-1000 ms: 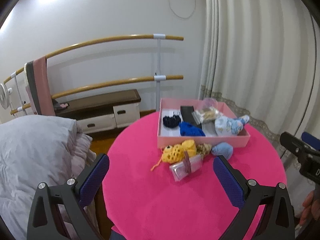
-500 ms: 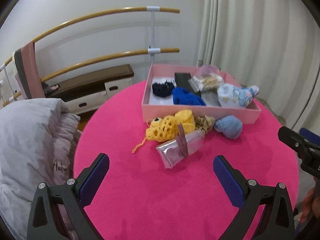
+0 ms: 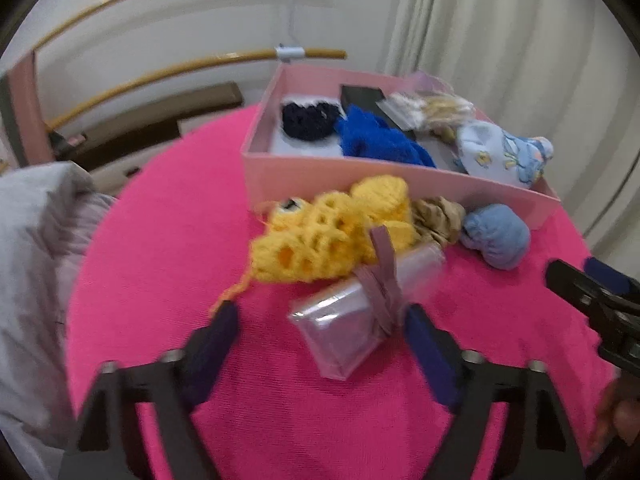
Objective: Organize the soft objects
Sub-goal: 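Grasp the clear pouch with the left tool while the right tool grasps the light-blue knit cap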
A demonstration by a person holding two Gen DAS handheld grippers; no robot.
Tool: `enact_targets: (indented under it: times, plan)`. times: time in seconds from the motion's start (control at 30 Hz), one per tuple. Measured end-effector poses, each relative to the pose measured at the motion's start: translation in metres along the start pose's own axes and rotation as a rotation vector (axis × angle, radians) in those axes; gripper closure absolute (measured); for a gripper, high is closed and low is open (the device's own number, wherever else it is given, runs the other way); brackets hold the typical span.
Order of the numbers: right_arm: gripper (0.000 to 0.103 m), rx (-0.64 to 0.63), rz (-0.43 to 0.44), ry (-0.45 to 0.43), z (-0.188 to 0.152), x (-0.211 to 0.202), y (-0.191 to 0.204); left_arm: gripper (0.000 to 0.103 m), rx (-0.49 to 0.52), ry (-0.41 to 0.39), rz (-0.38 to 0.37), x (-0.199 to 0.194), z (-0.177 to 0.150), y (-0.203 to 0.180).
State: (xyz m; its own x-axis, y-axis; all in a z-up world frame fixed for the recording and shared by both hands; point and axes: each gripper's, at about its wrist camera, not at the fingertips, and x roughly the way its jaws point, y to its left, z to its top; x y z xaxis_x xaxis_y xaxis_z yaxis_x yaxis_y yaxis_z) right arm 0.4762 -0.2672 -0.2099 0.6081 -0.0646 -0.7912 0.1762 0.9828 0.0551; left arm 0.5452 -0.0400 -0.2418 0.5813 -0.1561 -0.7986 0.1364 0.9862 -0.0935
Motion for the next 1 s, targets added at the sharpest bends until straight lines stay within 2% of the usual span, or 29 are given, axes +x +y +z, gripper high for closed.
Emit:
enact_targets:
  times: [0.03,0.07,0.1,0.27,0.33,0.37,0.4,0.47,0.5,0.57,0.67,0.7,0.9,1.0]
  plan:
    - [0.0,-0.002,0.0,0.004,0.002,0.004,0.0,0.035,0.007,-0.003,-0.006,0.0,0.0,0.0]
    - [0.0,-0.005,0.001,0.008,0.004,0.008,0.001,0.047,0.02,-0.006,-0.017,0.0,0.0,-0.001]
    - [0.0,-0.008,0.003,0.011,0.006,0.011,0.002,0.052,0.031,0.001,-0.038,0.0,0.0,-0.003]
    - [0.0,-0.024,0.012,0.024,0.013,0.026,0.01,0.053,0.034,0.004,-0.054,0.001,0.002,0.0]
    - [0.0,-0.036,0.012,0.027,0.015,0.032,0.014,0.048,0.027,-0.001,-0.047,0.002,0.004,0.003]
    - [0.0,-0.042,0.012,0.027,0.017,0.036,0.016,0.04,0.023,-0.002,-0.033,0.007,0.007,0.004]
    - [0.0,-0.047,0.014,0.028,0.019,0.039,0.017,0.039,0.021,-0.005,-0.029,0.007,0.006,0.003]
    - [0.001,-0.058,0.011,0.034,0.02,0.045,0.019,0.044,0.023,-0.007,-0.035,0.006,0.005,0.0]
    - [0.005,-0.068,0.01,0.041,0.021,0.05,0.021,0.051,0.024,-0.007,-0.047,-0.001,0.001,-0.002]
    - [0.014,-0.073,0.033,0.054,0.022,0.057,0.023,0.053,0.021,-0.008,-0.047,-0.003,-0.001,-0.002]
    - [0.041,-0.104,0.049,0.051,0.021,0.058,0.031,0.056,0.004,-0.008,-0.056,-0.01,-0.005,0.002]
    - [0.055,-0.112,0.071,0.047,0.02,0.056,0.034,0.057,0.001,-0.009,-0.056,-0.013,-0.006,0.002]
    - [0.06,-0.103,0.062,0.043,0.014,0.049,0.032,0.057,0.018,-0.009,-0.054,-0.025,-0.015,-0.005]
    - [0.06,-0.087,0.052,0.044,0.007,0.042,0.023,0.05,0.049,-0.012,-0.025,-0.026,-0.017,-0.012]
